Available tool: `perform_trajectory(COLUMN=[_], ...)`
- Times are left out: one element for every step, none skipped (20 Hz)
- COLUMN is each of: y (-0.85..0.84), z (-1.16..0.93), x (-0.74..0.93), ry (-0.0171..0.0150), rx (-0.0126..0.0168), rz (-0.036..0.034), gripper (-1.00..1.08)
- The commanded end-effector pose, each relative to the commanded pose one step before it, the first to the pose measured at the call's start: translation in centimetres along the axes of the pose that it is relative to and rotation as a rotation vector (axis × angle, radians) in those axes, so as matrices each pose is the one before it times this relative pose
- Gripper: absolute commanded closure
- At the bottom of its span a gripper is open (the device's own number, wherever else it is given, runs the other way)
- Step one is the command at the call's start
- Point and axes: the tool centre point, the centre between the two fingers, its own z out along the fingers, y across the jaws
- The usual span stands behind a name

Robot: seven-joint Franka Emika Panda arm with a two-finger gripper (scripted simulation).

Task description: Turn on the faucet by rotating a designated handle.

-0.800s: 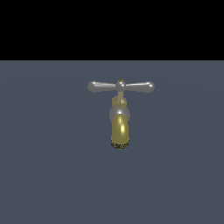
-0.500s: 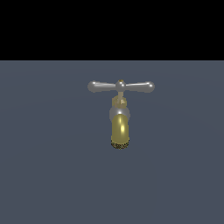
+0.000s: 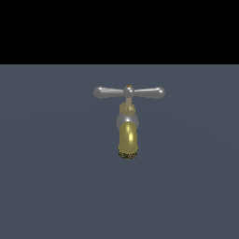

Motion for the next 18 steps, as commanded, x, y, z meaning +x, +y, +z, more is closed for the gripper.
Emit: perform_trajectory(y=[0.661, 0.308, 0.327, 0.346, 0.364, 0.37, 0.371, 0.372, 0.374, 0.375, 0.376, 0.377, 0.378, 0.38, 0.381, 0.382, 0.383, 0.384], z=[0.715, 0.327, 0.347, 0.367, 0.386, 0.391, 0.392, 0.392, 0.393, 0.393, 0.394, 0.394, 0.395, 0.395, 0.396, 0.396, 0.396, 0.397], x=[0.115, 0.054, 0.058, 0.061, 0.065, 0.066, 0.066, 0.066, 0.067, 0.067, 0.067, 0.068, 0.068, 0.068, 0.069, 0.069, 0.07, 0.07], ry=[-0.00097, -0.00036, -0.00038, -0.0004, -0.00042, -0.00043, -0.00043, -0.00043, -0.00043, -0.00043, -0.00043, -0.00044, -0.00044, -0.00044, -0.00044, -0.00045, -0.00045, -0.00046], rx=[-0.0008, -0.00038, -0.00041, -0.00044, -0.00047, -0.00048, -0.00049, -0.0005, -0.00051, -0.00052, -0.00052, -0.00053, -0.00054, -0.00055, -0.00056, -0.00057, -0.00058, -0.00059], rz=[-0.04061, -0.01874, -0.01989, -0.02105, -0.02209, -0.0224, -0.02243, -0.02245, -0.02247, -0.0225, -0.02252, -0.02255, -0.02257, -0.02259, -0.02261, -0.02263, -0.02264, -0.02266], gripper=[1.08, 1.08, 1.08, 1.08, 1.08, 1.08, 1.08, 1.08, 1.08, 1.08, 1.08, 1.08, 1.08, 1.08, 1.08, 1.08, 1.08, 1.08])
